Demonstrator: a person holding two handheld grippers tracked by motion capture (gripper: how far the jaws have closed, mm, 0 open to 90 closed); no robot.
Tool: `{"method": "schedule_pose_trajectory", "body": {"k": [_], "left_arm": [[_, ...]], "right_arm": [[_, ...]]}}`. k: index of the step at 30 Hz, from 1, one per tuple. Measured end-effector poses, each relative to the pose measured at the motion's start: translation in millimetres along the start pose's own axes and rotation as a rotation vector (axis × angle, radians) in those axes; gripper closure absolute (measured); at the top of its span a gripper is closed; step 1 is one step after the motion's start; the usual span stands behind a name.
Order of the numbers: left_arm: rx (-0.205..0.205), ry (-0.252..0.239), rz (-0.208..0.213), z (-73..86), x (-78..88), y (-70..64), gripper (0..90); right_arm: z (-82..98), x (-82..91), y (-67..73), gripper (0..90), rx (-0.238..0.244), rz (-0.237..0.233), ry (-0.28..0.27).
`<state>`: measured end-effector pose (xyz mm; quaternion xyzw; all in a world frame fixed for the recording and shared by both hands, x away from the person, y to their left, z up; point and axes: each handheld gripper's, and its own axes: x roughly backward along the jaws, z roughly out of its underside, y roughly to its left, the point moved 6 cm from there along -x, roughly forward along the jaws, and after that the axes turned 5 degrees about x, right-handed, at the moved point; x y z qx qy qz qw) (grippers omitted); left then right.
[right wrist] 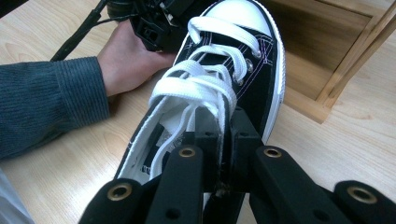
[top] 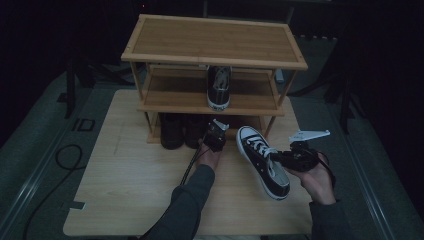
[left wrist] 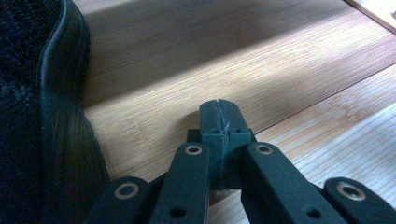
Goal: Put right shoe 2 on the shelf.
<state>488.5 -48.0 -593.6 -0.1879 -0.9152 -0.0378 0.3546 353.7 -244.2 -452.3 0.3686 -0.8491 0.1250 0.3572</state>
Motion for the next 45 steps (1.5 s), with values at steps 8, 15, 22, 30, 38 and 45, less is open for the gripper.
{"method": "schedule_pose_trajectory", "body": {"k": [8,15,22,30,38,45], "left_arm": [[-0.001,0.0,0.0,0.1,0.1,0.0,90.0],[0.003,-0.003,-0.002,-0.1,-0.2,-0.3,90.0],[0.005,-0.005,-0.002,-0.1,-0.3,-0.4,90.0],[0.002,-0.002,-0.002,0.0,-0.1,-0.2,90.0],[0.002,-0.001,-0.003,0.0,0.0,-0.3,90.0],[0.007,-0.004,-0.003,-0.2,-0.3,-0.6,90.0]], "right_arm": [[-5.2,5.4,-2.1,85.7,0.037,-0.029,-0.009],[-12.2,14.6,-0.8,85.7,0.071,-0.045,-0.02],[-20.1,22.7,0.2,85.7,0.094,-0.059,-0.029],[-30.5,32.9,1.9,85.7,0.122,-0.07,-0.038],[-39.6,42.7,4.6,85.7,0.132,-0.073,-0.049],[-52.8,49.8,6.5,85.8,0.146,-0.076,-0.075]]}}
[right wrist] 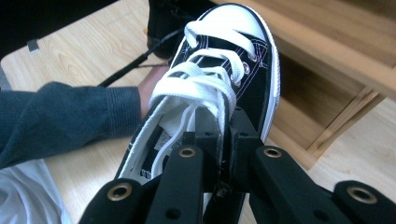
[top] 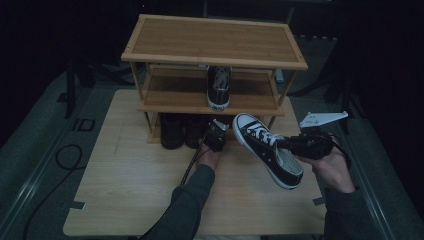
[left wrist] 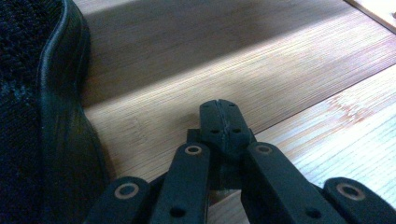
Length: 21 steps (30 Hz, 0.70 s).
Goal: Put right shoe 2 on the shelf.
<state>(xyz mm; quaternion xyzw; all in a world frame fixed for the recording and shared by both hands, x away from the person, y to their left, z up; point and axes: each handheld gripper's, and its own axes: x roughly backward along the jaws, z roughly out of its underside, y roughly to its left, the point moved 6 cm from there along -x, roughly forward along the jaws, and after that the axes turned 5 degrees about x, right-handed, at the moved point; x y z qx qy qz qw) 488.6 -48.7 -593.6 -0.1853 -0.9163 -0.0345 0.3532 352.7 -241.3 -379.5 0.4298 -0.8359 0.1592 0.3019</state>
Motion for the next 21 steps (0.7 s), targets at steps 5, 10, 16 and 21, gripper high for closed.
{"method": "schedule_pose_trajectory", "body": {"k": [5,10,16,21], "left_arm": [[-0.002,0.003,-0.01,0.1,0.6,0.8,90.0],[-0.004,0.003,0.004,0.1,0.1,0.3,90.0],[-0.003,0.002,0.001,0.2,0.0,0.4,90.0],[-0.006,0.004,0.002,0.3,0.2,0.5,90.0]], "right_arm": [[-13.3,4.1,-4.9,85.8,-0.002,0.024,-0.021],[-24.4,0.8,-14.6,85.8,0.001,0.072,-0.023],[-37.1,-9.4,-28.3,85.9,-0.017,0.12,-0.024],[-50.3,-21.8,-40.4,85.8,-0.033,0.143,-0.03]]}}
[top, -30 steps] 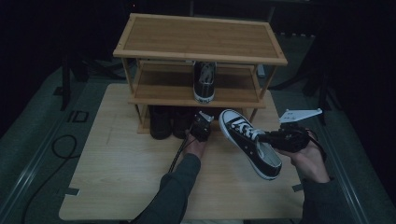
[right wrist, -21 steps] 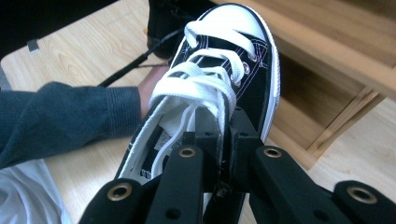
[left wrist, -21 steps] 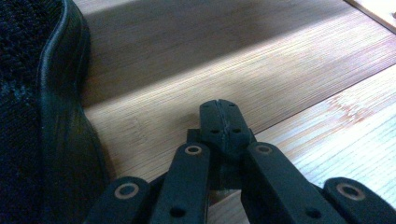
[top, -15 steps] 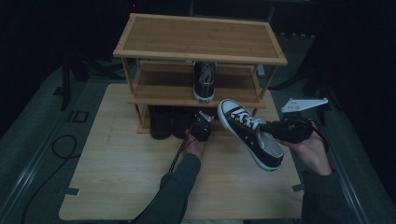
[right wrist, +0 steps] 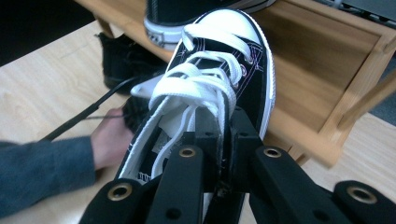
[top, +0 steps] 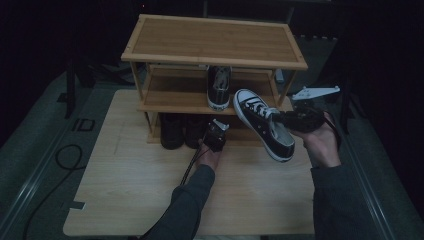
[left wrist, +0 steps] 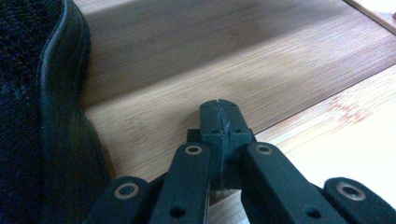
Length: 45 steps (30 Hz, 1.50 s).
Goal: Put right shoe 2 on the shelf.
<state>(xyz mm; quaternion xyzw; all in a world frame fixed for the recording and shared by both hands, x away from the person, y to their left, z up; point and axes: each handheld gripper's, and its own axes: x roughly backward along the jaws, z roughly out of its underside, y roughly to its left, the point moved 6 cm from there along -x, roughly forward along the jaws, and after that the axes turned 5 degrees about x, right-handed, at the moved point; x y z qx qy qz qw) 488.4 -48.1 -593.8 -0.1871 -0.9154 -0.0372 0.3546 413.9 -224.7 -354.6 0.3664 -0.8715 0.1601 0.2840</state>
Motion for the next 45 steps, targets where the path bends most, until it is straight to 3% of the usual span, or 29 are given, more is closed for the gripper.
{"method": "schedule_pose_trajectory", "body": {"k": [12,19,23,29,38,41,43,45], "left_arm": [[0.0,-0.001,0.0,0.2,0.0,0.1,90.0],[-0.001,-0.003,0.0,0.2,0.0,0.2,90.0],[-0.001,-0.002,0.0,0.2,0.0,0.1,90.0],[0.0,-0.004,-0.001,0.2,0.0,0.1,90.0],[0.001,-0.003,-0.002,0.2,0.0,0.0,90.0],[0.001,-0.003,-0.002,0.3,0.0,0.1,90.0],[0.002,-0.002,0.002,0.3,0.0,0.2,90.0],[0.001,-0.003,0.002,0.2,0.1,0.2,90.0]], "right_arm": [[-22.8,-32.0,-20.8,85.8,-0.07,0.076,-0.034],[-23.6,-44.9,-28.1,85.6,-0.078,0.124,-0.038],[-22.4,-47.1,-33.7,83.0,-0.102,0.118,-0.044],[-24.9,-42.7,-33.8,74.0,-0.09,0.134,-0.039],[-33.2,-17.7,-30.6,73.1,-0.075,0.127,-0.104],[-34.4,-8.0,-30.9,78.9,-0.071,0.131,-0.127],[-33.0,-0.7,-30.6,89.0,-0.064,0.145,-0.136],[-30.0,6.2,-29.3,90.0,-0.064,0.163,-0.135]]}}
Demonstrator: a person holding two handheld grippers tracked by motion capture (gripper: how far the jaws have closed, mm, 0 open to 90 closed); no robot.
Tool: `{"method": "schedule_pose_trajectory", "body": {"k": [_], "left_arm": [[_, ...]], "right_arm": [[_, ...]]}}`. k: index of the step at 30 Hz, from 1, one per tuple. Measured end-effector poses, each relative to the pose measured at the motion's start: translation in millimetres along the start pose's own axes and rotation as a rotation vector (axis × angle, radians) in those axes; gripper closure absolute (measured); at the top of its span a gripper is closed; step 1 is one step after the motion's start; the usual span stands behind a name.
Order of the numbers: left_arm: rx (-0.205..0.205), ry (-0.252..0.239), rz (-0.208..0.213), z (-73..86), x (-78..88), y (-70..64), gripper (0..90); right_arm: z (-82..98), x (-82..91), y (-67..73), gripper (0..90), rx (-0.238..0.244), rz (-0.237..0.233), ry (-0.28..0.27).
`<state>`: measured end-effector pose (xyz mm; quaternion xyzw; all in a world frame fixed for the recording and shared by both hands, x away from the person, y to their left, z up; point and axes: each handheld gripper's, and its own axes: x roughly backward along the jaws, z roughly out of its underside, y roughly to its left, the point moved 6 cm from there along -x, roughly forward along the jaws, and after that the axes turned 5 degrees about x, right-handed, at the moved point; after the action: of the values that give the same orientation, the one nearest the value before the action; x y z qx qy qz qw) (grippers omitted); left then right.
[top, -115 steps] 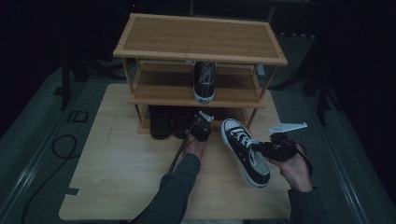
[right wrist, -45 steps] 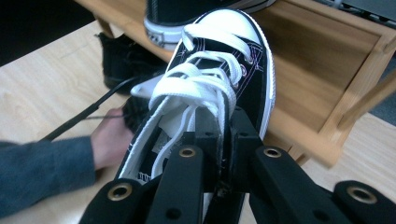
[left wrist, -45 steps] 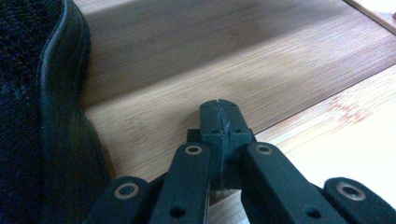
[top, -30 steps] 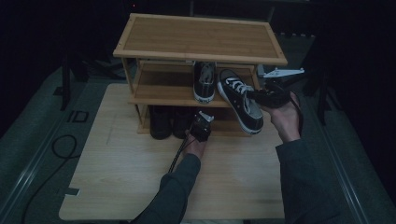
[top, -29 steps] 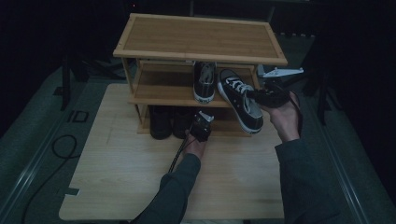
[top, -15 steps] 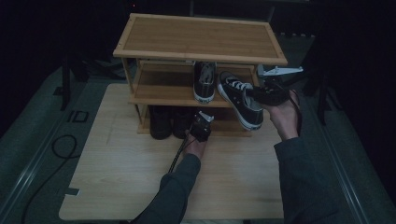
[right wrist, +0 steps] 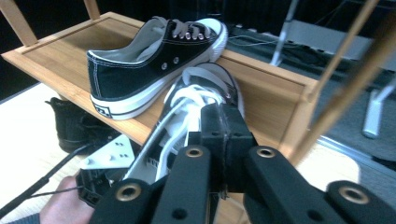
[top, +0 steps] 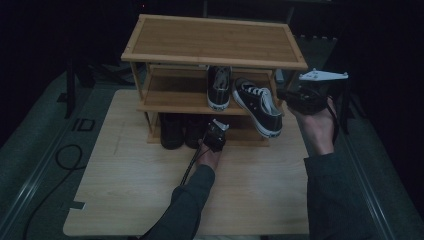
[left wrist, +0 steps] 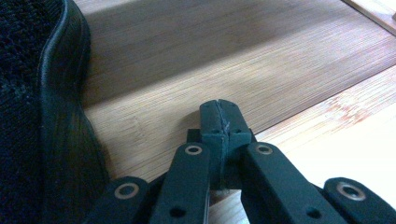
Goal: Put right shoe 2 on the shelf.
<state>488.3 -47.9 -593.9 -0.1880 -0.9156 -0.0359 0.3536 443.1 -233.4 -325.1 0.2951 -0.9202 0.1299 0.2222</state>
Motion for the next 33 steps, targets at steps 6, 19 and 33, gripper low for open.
{"method": "schedule_pose_trajectory", "body": {"k": [6,19,33], "left_arm": [[0.0,0.0,-0.001,0.0,0.0,0.0,90.0],[-0.001,0.0,-0.002,0.0,0.0,-0.2,90.0],[-0.002,-0.001,-0.001,-0.1,0.0,0.0,90.0]], "right_arm": [[20.4,11.5,5.1,90.0,0.033,0.007,0.053],[68.7,38.1,27.7,90.0,0.064,-0.031,0.093],[91.5,32.8,48.1,90.0,0.097,-0.082,0.159]]}}
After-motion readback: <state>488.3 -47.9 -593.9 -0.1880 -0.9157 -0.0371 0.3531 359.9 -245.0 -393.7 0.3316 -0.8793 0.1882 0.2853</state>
